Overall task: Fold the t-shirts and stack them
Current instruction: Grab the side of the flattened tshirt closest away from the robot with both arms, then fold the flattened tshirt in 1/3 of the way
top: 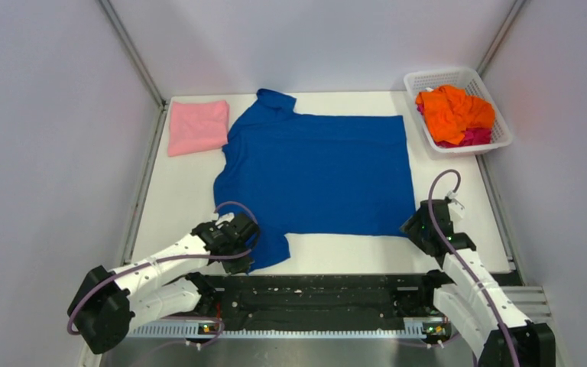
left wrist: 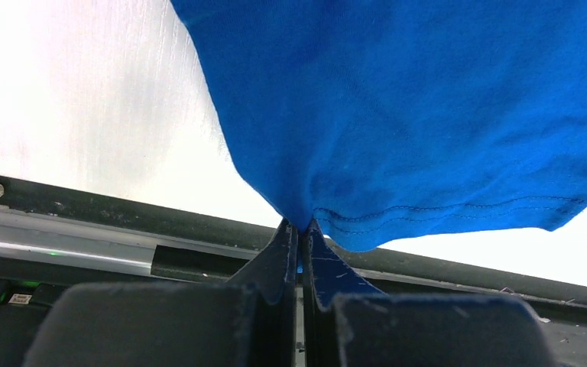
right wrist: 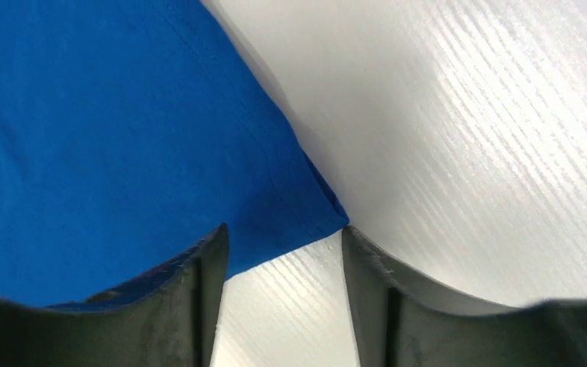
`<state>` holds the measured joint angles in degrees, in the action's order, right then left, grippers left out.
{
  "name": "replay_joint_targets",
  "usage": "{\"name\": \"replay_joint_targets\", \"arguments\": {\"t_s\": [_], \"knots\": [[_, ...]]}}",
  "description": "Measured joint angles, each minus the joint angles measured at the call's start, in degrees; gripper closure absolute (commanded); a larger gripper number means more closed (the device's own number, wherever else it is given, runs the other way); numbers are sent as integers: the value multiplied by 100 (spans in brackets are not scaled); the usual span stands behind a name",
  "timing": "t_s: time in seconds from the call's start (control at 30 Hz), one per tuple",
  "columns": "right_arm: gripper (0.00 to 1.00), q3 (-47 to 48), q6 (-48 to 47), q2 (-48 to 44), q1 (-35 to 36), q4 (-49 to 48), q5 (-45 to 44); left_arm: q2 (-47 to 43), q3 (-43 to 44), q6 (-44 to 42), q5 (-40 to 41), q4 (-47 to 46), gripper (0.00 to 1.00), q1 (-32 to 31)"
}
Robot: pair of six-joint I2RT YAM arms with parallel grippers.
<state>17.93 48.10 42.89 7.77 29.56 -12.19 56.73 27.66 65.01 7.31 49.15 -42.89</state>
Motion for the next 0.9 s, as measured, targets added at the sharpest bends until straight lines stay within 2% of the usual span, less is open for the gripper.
{"name": "replay_joint_targets", "arguments": {"t_s": [0.07, 0.13, 0.27, 0.4, 0.7, 0.9], "knots": [[68, -7, 46, 72, 0, -74, -59, 0, 0, 4, -2, -9, 100, 0], [77, -33, 131, 190, 0, -192, -140, -2, 7, 4, -2, -4, 100, 0], [100, -68, 245, 282, 0, -350, -273, -2, 162, 28, -37, 107, 100, 0], [100, -70, 302, 170, 0, -221, -321, -168, 356, 79, -151, 339, 100, 0], [100, -70, 575, -1086, 79, 588, -33, -1285, 492, 400, -597, 1478, 100, -17], [100, -68, 769, -1091, 387, 861, 37, -1631, 352, 433, -907, 1373, 100, -22]]}}
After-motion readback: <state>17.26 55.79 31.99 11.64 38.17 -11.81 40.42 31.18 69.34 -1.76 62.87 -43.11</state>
